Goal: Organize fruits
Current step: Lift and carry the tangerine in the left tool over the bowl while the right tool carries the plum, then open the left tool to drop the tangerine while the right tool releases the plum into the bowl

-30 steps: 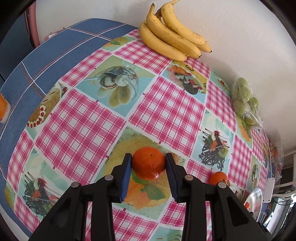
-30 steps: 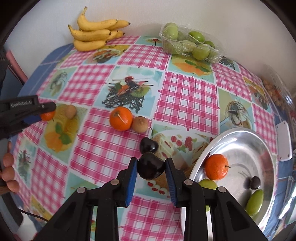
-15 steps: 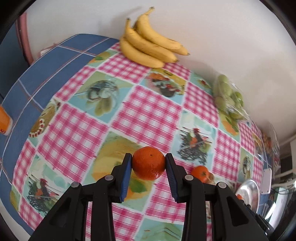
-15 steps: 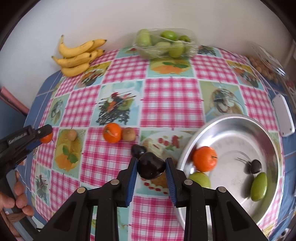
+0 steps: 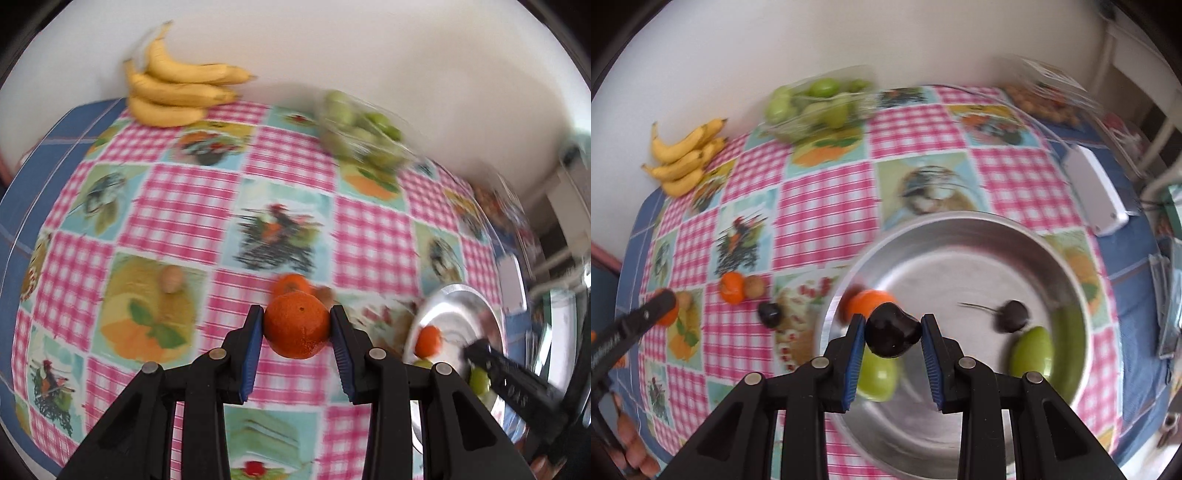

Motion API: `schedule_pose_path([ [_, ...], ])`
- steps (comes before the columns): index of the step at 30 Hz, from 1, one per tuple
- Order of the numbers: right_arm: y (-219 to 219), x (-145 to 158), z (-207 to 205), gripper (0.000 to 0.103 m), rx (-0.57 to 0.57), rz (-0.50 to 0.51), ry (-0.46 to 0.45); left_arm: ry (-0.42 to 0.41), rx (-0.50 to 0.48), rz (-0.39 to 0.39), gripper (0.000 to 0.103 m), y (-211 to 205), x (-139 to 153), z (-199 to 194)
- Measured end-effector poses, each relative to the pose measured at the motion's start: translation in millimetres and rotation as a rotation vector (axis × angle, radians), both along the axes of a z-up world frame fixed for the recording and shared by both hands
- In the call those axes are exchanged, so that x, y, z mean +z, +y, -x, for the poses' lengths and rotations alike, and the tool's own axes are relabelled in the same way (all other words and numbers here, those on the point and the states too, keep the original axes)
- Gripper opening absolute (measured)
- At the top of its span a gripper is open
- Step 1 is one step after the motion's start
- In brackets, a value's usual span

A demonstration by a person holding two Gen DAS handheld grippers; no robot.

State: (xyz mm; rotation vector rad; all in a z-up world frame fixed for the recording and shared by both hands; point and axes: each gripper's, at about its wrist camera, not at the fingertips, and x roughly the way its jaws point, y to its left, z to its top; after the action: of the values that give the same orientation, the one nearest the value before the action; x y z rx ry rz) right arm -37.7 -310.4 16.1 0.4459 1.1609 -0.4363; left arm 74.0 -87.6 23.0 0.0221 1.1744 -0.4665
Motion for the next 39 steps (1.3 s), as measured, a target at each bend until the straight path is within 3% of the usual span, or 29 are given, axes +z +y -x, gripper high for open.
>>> schedule_pose_path([
  [11,-37.3,5.1,33.0,0.033,-0.112,0.004,-0.012,-0.003,-0.326,-0.037,0.038,-87.6,-5.8,73.2],
  [15,-38.2,6.0,40.6,0.033,-0.115,0.0,-0.015,-0.015,-0.408,-0.084,0.038,-107.3,-14.6,98.1],
  [25,-38.5,-1.6,49.5,0.033,-0.127,-0.027,-0.006,0.06,-0.484,-0.114,0.038,-119.9,-37.6,118.3],
  [39,-30.7,-33.8,35.5,0.033,-0.085,-0.075,0.095,0.126,-0.474,-0.129,0.038,-123.3,-60.1,121.0],
])
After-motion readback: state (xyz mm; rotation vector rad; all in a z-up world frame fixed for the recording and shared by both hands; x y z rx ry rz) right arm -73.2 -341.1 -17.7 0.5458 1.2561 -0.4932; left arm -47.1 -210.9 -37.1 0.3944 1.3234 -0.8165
